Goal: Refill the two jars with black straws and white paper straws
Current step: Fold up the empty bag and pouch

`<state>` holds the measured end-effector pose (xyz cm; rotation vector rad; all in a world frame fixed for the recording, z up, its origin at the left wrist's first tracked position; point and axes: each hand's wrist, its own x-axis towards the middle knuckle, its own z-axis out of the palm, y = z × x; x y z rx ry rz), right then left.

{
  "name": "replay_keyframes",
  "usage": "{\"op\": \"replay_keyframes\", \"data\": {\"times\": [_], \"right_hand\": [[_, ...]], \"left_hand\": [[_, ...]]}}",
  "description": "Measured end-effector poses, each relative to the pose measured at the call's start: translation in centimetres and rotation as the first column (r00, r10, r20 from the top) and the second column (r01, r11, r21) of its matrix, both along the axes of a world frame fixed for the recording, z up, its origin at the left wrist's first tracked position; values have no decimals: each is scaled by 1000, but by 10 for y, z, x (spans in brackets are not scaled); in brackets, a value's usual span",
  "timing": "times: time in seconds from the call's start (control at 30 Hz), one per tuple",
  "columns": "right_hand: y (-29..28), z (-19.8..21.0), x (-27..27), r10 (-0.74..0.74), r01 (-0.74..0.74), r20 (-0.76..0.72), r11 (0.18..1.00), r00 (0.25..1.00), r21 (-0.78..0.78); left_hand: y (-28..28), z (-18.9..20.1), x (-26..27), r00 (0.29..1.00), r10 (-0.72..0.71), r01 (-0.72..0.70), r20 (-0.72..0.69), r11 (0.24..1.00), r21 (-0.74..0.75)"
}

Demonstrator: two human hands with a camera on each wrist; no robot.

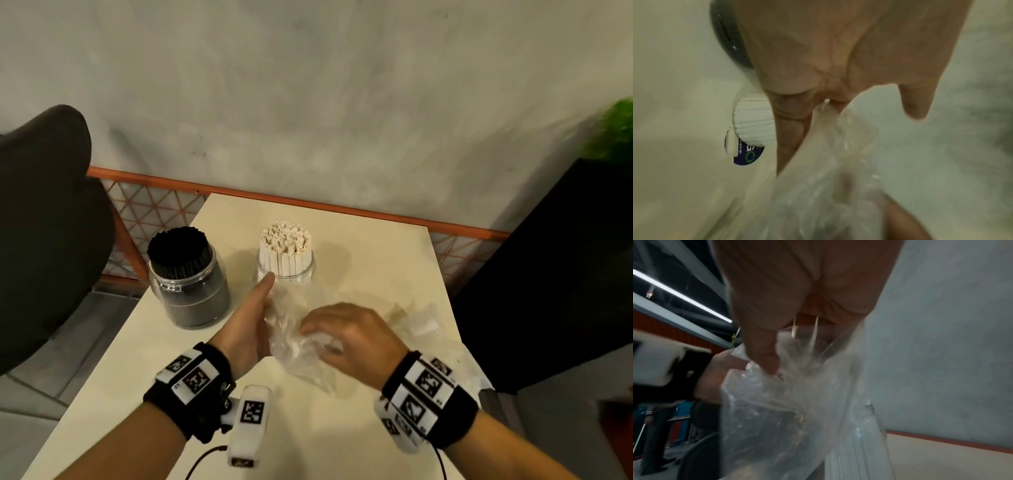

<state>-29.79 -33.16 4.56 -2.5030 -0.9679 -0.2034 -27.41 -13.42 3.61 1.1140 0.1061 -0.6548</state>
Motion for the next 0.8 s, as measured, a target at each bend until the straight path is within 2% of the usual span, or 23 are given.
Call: {"op": "replay_keyframes", "data": {"times": [0.07, 0.13, 0.17, 0.23, 0.3, 0.33, 0.4, 0.43, 0.47, 0.53, 0.6, 0.7, 0.73, 0.8], "right_hand": [[-1, -6, -11, 56, -54, -178, 998, 982, 14], [-6, -5, -16, 63, 8, -389, 984, 919, 178], [-10, -1, -17, 42, 115, -460, 944, 887, 309], [-22, 0, -11, -116, 377, -484, 788, 867, 487], [-34, -5, -3, -244, 541, -563, 710, 789, 451], [-36, -8, -1, -183, 589, -686, 690, 704, 420], [-39, -17, -2, 158, 620, -850, 619, 502, 481], [-37, -19, -5, 319, 642, -851, 559, 417, 525], [-35, -19, -8, 418, 654, -833, 522, 363, 547], [-29, -20, -13, 430, 665, -830, 508, 355, 547], [-28, -23, -13, 406, 676, -819, 469, 406, 568], [-28, -10, -12, 368, 703, -803, 395, 470, 592], [-28, -6, -12, 378, 693, -793, 394, 477, 604], [-26, 2, -11, 398, 673, -784, 408, 477, 617]], "left_hand": [[3, -3, 0, 996, 50, -54, 69, 997, 50], [7, -8, -4, 989, 57, -72, 139, 991, 109], [9, -8, -5, 985, 53, -72, 163, 991, 111], [12, -9, -7, 979, 57, -76, 197, 993, 91], [13, -7, -8, 974, 64, -78, 218, 995, 55], [12, -6, -9, 973, 61, -70, 224, 997, 33], [7, -1, -12, 973, 33, -32, 229, 999, -6], [5, 1, -14, 972, 12, -8, 236, 1000, -21], [4, 3, -14, 970, -1, 7, 243, 1000, -25], [4, 5, -15, 967, 8, -5, 255, 1000, -12], [7, 4, -14, 966, 43, -47, 257, 999, 10], [13, -1, -16, 975, 121, -125, 188, 992, 7], [15, -2, -17, 985, 101, -101, 143, 995, -6], [16, 1, -20, 995, -85, 88, 45, 994, -70]]}}
